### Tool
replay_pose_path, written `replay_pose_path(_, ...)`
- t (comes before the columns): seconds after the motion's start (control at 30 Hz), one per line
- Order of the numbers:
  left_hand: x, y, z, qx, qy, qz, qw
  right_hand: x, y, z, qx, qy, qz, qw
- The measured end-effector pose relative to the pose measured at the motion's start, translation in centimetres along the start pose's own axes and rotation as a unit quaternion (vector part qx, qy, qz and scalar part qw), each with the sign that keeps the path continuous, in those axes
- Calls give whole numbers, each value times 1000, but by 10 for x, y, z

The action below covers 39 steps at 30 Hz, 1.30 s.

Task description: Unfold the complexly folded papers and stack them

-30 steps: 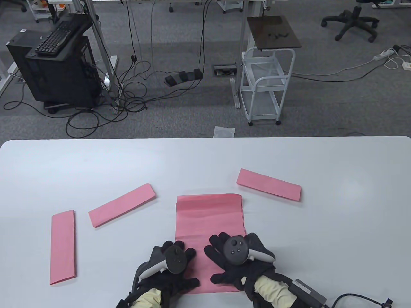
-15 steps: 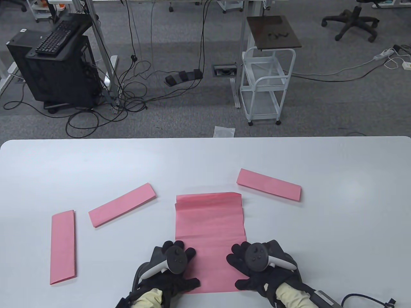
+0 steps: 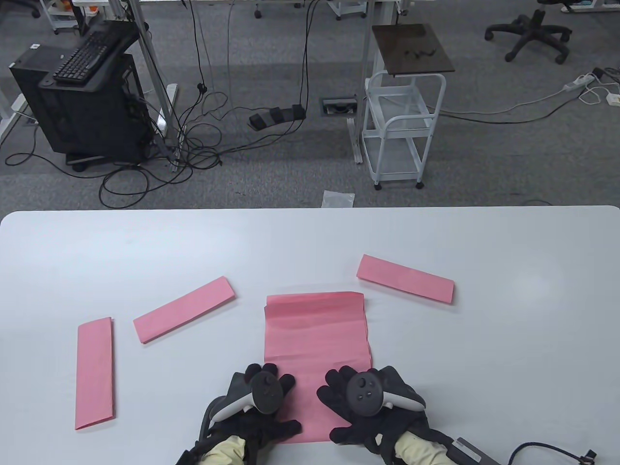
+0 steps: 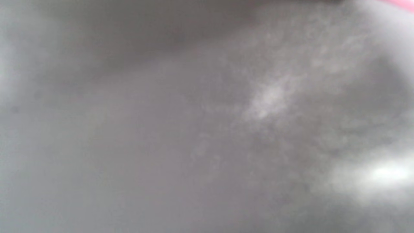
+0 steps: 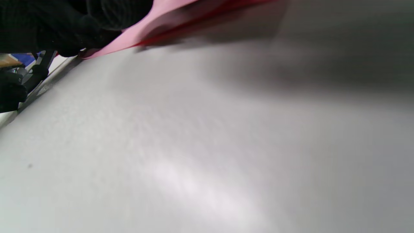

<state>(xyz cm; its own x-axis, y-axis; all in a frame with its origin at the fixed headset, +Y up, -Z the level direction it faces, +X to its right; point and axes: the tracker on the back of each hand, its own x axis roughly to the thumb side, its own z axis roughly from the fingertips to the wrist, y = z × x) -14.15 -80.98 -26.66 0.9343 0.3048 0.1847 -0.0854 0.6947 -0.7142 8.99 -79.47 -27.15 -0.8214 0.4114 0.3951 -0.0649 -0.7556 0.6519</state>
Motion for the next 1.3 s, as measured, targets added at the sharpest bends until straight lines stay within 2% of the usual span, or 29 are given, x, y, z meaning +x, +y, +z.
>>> replay_pose_path(0.1, 0, 0, 0, -1, 0, 0, 1000, 7, -4, -15, 8, 7, 35, 999)
replay_pose_path(0.17, 0, 0, 0, -1, 0, 0, 1000, 3, -7, -24, 14, 19, 25, 999)
replay_pose_path(0.23, 0, 0, 0, -1, -1, 1, 1000, -9, -12, -28, 28, 27, -8, 999)
replay_pose_path(0.37, 0, 0, 0, 1, 0, 0, 1000, -49, -36, -28, -12, 92, -42, 995)
replay_pose_path(0.43, 0, 0, 0, 2, 0, 0, 1000, -75, -48, -25, -39, 142, -89, 985)
replay_pose_path(0.5, 0, 0, 0, 2, 0, 0, 1000, -88, -53, -23, -55, 163, -115, 978)
replay_pose_path(0.6, 0, 0, -1, 1, 0, 1, 1000, -89, -53, -23, -60, 167, -121, 977)
replay_pose_path(0.7, 0, 0, -1, 1, 0, 0, 1000, -76, -59, -22, -68, 164, -81, 981)
replay_pose_path(0.77, 0, 0, -1, 1, 0, 0, 1000, -61, -58, -23, -83, 120, -71, 987)
replay_pose_path(0.87, 0, 0, -1, 0, 0, 0, 1000, -32, -45, -30, -43, 41, -64, 996)
replay_pose_path(0.93, 0, 0, -1, 0, 0, 0, 1000, -16, -37, -39, -10, 23, -2, 1000)
replay_pose_path(1.0, 0, 0, -1, 0, 0, 0, 1000, -12, -37, -50, 5, 29, 45, 999)
replay_pose_path(1.03, 0, 0, -1, 0, 1, 1, 1000, -13, -41, -55, 14, 32, 39, 999)
replay_pose_path(1.17, 0, 0, -1, 2, 0, 1, 1000, -40, -66, -78, 1, 92, -39, 995)
replay_pose_path(1.3, 0, 0, -1, 1, -1, 0, 1000, -69, -91, -95, -41, 157, -119, 980)
